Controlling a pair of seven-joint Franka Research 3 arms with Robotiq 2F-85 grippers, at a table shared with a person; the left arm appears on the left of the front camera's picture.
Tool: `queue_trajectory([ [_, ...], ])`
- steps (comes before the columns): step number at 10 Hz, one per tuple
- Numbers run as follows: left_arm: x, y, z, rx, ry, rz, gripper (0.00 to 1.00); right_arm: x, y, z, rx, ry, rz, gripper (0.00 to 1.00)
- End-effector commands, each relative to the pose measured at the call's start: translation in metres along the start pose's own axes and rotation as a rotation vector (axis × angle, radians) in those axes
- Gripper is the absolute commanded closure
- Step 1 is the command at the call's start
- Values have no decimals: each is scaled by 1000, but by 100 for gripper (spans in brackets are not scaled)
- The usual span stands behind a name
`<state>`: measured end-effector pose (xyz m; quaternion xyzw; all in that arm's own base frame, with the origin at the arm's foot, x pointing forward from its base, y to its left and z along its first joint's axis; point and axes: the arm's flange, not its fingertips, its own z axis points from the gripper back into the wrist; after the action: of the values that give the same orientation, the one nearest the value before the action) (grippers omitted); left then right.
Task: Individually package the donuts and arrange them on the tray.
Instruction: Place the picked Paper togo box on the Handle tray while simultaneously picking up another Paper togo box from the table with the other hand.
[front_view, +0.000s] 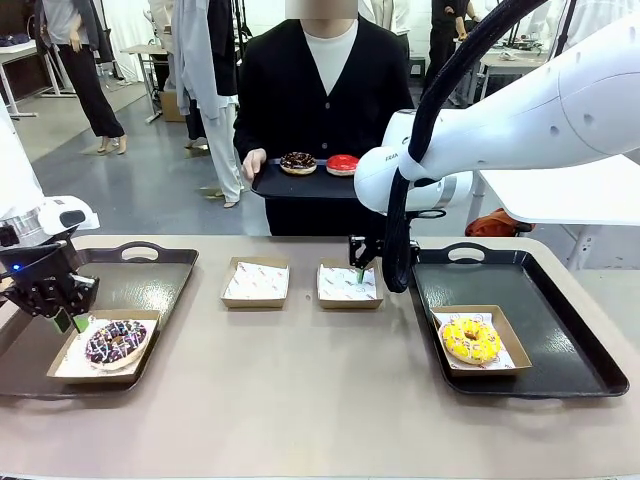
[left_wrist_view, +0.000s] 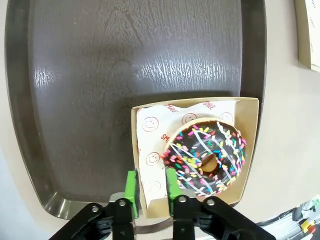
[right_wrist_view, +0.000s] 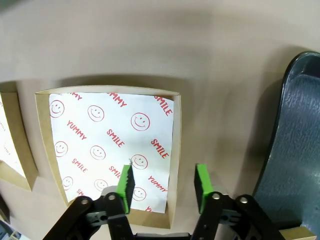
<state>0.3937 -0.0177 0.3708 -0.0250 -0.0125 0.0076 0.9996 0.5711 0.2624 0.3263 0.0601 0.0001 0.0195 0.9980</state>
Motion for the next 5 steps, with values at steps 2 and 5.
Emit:
queue_trajectory([
  [2,-13,3,-3,-14,-4,-2,0,6,4,-2,-28,-19,-24,85],
  [5,-15,5,0,-18,-4,5,29,5,2,-1,-32,-19,-24,100],
])
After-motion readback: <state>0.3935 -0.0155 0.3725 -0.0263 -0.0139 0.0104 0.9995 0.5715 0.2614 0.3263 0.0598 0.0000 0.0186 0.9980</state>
